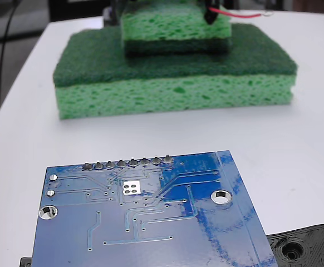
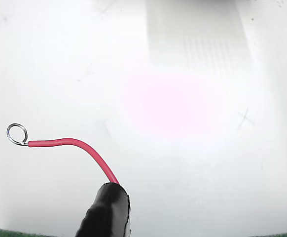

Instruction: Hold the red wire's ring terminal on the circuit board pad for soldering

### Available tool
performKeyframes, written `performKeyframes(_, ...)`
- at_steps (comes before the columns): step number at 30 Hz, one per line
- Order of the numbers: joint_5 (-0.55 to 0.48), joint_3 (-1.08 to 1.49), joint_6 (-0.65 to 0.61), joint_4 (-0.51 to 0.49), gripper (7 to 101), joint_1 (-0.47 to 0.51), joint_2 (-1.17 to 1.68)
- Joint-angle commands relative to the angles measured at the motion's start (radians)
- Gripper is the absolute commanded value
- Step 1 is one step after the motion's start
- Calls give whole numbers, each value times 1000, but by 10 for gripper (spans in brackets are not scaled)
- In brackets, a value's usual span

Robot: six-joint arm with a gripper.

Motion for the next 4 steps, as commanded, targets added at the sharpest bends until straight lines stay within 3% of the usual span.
performKeyframes(1,-2,-6,0,-3,1003,0,2)
performKeyframes(4,-2,-6,0,-3,1003,0,2)
